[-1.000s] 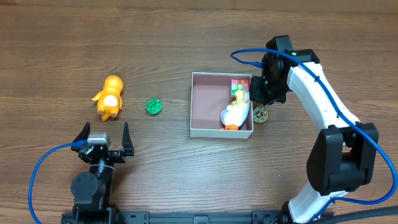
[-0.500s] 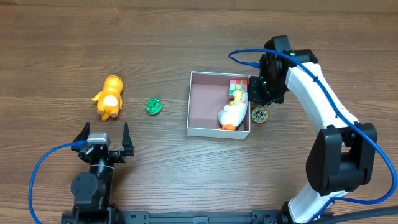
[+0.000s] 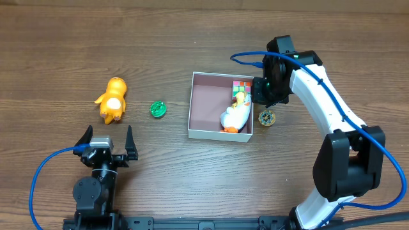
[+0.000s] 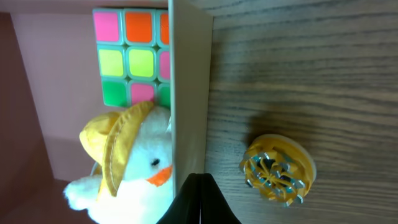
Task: Pack container
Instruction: 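Lower the right gripper toward the gold round toy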
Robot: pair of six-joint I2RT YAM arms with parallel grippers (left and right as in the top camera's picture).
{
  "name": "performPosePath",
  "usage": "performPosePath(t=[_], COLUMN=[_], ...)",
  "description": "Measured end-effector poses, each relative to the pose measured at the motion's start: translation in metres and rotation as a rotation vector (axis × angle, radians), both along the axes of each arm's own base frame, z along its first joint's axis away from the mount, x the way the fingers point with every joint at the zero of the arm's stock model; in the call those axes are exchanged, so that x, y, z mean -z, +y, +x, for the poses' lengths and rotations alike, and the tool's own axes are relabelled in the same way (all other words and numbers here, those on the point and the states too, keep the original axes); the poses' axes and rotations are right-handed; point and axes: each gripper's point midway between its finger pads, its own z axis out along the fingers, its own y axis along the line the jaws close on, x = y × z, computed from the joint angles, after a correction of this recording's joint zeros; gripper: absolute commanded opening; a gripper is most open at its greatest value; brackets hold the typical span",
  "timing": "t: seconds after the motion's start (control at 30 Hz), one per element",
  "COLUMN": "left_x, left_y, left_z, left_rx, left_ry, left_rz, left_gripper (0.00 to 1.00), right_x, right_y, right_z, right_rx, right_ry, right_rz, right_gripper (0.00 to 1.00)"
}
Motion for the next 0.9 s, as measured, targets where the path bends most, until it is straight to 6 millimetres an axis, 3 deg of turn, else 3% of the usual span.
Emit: performPosePath(t=[0.9], left_x=[0.000], left_y=[0.000], left_z=[0.000], left_rx=[0.000], left_ry=[0.000], left_rz=[0.000], left_gripper=[1.00], right_x=[-0.002], right_y=[0.005], right_z=[0.013], right_rx=[-0.122], right_ry=[-0.078], right_rz=[0.010], right_gripper=[0.04])
